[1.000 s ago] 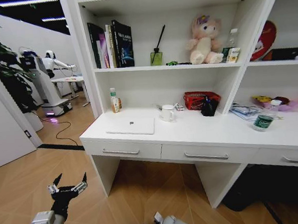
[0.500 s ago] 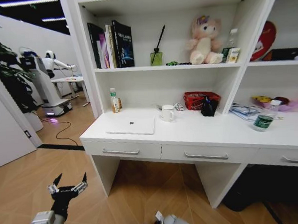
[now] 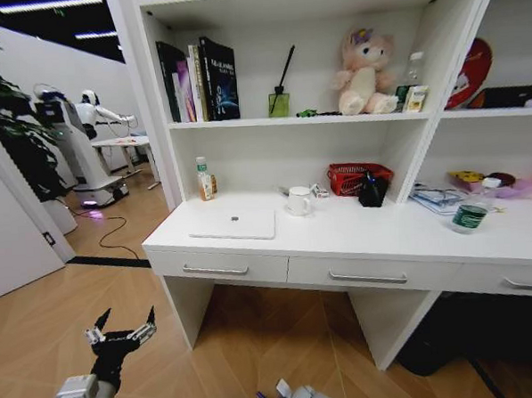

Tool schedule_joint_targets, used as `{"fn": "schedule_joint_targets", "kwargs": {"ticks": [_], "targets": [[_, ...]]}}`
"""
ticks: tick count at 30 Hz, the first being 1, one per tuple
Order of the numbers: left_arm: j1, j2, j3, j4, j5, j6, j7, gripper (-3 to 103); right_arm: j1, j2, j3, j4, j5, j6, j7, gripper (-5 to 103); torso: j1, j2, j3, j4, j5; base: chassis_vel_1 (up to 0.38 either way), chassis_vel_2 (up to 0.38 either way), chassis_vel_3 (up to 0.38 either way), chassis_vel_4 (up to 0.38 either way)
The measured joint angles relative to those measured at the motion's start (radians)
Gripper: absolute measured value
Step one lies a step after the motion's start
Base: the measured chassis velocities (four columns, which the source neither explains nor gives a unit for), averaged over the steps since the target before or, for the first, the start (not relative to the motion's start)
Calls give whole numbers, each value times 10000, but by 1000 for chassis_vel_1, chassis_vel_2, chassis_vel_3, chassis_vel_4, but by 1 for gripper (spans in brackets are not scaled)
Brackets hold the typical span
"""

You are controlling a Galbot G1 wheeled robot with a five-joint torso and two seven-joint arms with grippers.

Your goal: Organize the objects on the table.

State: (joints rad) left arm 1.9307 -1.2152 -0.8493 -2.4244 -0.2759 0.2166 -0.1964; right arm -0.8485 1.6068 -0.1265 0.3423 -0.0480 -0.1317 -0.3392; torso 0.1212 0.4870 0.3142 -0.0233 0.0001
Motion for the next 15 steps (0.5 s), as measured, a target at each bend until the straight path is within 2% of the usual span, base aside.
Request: {"fn": "schedule_joint_targets", "kwargs": {"ticks": [1, 2, 4, 5, 6, 8, 9, 11, 12, 14, 15], "targets": [[0, 0, 0, 0, 0, 0, 0, 100, 0, 0, 0, 0, 0, 0, 0, 10, 0, 0, 0, 0, 0, 0, 0, 0, 0], [0, 0, 1, 0, 0, 0, 1, 100, -285, -236, -183, 1128, 581, -303, -32, 10, -1, 1, -4, 6, 13, 0, 0, 0, 0], [0, 0, 0, 1, 0, 0, -1, 100, -626, -871, -443, 2364, 1170, -703, -29, 10, 0, 0, -3, 3, -6, 0, 0, 0, 0], [0, 0, 0, 1, 0, 0, -1, 100, -626, -871, -443, 2364, 1170, -703, -29, 10, 0, 0, -3, 3, -6, 0, 0, 0, 0], [0, 1, 1, 0, 0, 0, 2, 100, -764, -1176, -536, 2982, 1399, -839, -4, 10, 0, 0, -4, -4, -1, 0, 0, 0, 0], [0, 0, 0, 0, 0, -1, -1, 100, -1008, -1657, -544, 4054, 1754, -1041, 82, 10, -1, 1, -5, 3, 3, 0, 0, 0, 0], [0, 0, 0, 0, 0, -1, -1, 100, -1008, -1657, -544, 4054, 1754, -1041, 82, 10, -1, 1, -5, 3, 3, 0, 0, 0, 0], [-1, 0, 0, 0, 0, -2, -2, 100, -1495, -2258, -452, 5719, 2385, -1288, 198, 10, 0, 0, -4, 3, 1, 0, 0, 0, 0], [-1, 0, 0, 0, 0, -2, -2, 100, -1495, -2258, -452, 5719, 2385, -1288, 198, 10, 0, 0, -4, 3, 1, 0, 0, 0, 0], [0, 0, -2, 0, 0, -2, -8, 100, -2192, -2962, -261, 7676, 3118, -1432, 439, 10, 0, 0, -4, 4, -3, 0, 0, 0, 0], [0, 0, -2, 0, 0, -2, -8, 100, -2192, -2962, -261, 7676, 3118, -1432, 439, 10, 0, 0, -4, 4, -3, 0, 0, 0, 0]]}}
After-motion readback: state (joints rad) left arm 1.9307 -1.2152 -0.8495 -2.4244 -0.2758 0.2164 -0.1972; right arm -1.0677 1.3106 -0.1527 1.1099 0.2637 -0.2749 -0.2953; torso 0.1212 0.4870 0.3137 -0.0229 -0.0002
